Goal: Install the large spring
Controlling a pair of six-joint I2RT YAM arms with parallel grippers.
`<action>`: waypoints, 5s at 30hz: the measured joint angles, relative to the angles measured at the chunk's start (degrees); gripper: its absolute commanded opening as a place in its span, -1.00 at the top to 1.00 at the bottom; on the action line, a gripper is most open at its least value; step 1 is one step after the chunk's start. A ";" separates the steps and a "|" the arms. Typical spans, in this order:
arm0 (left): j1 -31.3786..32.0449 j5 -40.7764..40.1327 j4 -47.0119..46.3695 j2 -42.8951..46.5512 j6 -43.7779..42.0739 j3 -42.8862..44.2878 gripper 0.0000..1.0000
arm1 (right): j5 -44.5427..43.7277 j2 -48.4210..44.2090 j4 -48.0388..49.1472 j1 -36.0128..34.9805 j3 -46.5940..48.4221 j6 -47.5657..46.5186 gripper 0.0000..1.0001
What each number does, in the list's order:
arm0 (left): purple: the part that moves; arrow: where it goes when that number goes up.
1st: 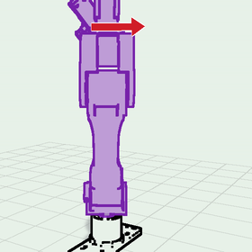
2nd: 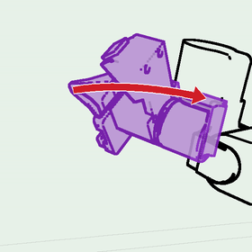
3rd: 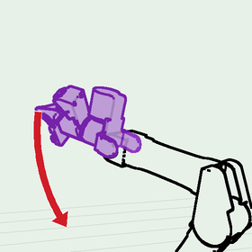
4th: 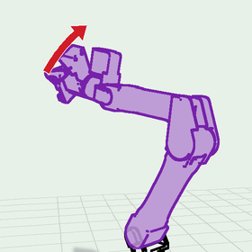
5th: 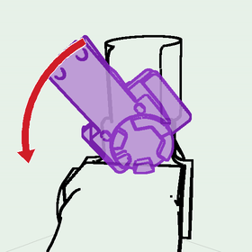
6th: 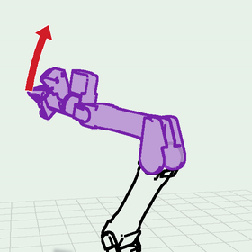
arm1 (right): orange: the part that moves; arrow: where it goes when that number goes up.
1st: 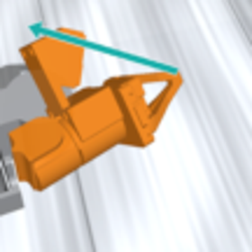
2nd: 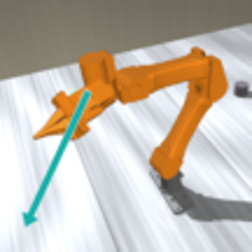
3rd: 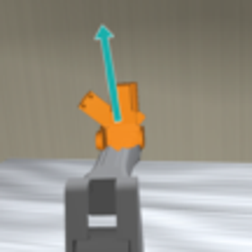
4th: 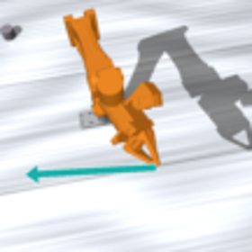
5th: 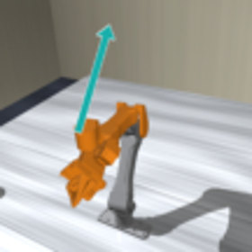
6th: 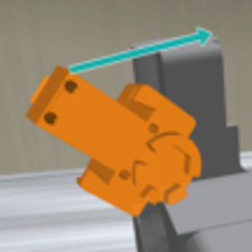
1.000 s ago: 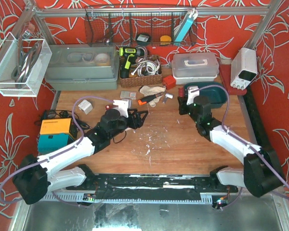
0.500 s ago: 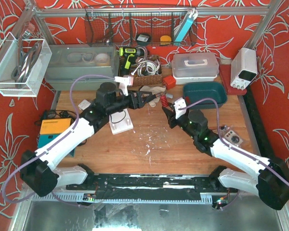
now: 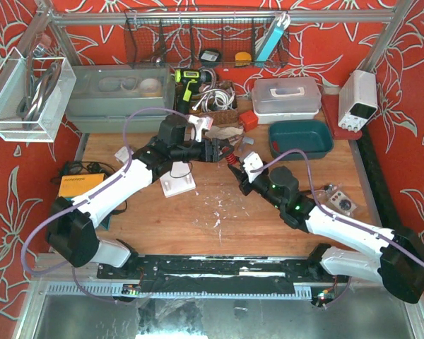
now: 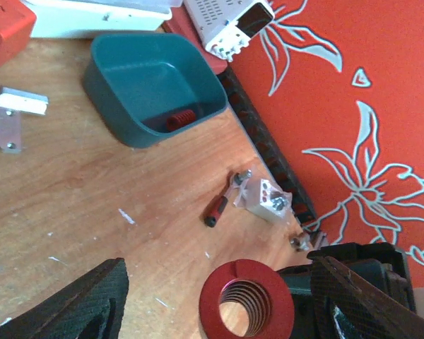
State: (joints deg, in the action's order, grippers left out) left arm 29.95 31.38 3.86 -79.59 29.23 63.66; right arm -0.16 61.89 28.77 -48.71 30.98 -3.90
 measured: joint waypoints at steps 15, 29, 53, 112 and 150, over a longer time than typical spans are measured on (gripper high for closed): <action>0.00 4.11 -0.26 -0.09 0.79 -0.02 -0.15 | -0.96 1.07 0.31 -1.22 0.00 -1.79 0.92; 0.00 4.52 0.76 -0.09 0.13 -0.92 0.40 | -1.33 1.18 0.39 -1.60 0.00 -1.90 0.91; -0.94 -19.61 4.20 11.56 -5.86 -8.26 1.00 | -16.06 -0.90 -17.77 -1.97 8.68 6.23 -0.98; -1.40 -55.82 11.74 14.43 4.94 -28.24 0.58 | -26.34 2.71 -25.88 3.48 7.39 16.50 -0.98; 6.56 -35.47 -29.83 16.70 -5.09 -40.74 -1.00 | -18.16 20.79 -40.87 30.47 27.39 42.47 -0.42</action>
State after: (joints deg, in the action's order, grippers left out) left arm 36.51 -4.10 -25.98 -62.89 24.14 22.92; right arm -18.33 82.67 -12.10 -18.24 58.37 38.57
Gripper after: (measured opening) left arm 0.998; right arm 0.817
